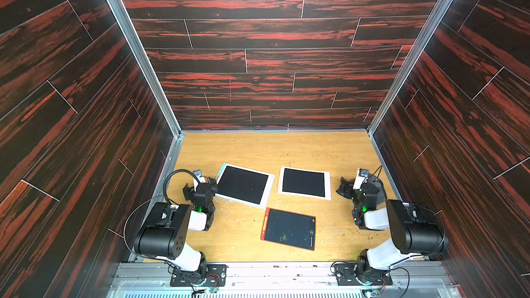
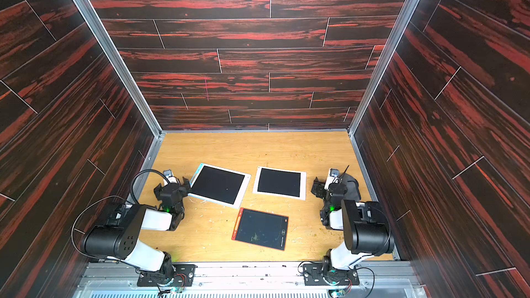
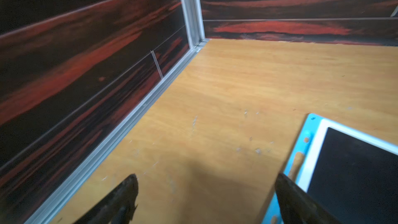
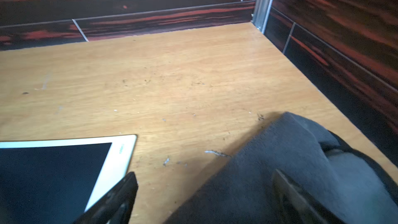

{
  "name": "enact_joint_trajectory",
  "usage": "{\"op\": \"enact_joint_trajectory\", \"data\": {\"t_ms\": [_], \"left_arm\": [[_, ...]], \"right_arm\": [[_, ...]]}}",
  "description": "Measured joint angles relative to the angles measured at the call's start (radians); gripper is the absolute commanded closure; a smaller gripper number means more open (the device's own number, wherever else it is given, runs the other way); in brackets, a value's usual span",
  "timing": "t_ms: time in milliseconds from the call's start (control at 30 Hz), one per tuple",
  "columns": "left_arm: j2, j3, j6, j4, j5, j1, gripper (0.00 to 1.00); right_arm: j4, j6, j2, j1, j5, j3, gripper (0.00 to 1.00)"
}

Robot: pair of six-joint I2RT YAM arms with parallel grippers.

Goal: Wipe the drawing tablet
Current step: Reset both arms

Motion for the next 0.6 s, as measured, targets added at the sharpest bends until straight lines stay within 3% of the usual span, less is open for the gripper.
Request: {"op": "enact_joint_trajectory", "data": {"t_ms": [167,600], "left_arm": [[-0.001,0.097,-0.029,-0.077,0.121,0.062,0.0],[-0.001,0.098,-0.045,-0.138,0.179,0.069,0.0]], "right_arm": [[0.058,0.0,-0.001,-0.016,-0.044,0.022,0.01],[0.078,0.0,-0.001,-0.016,-0.069,0.022,0.01]]}}
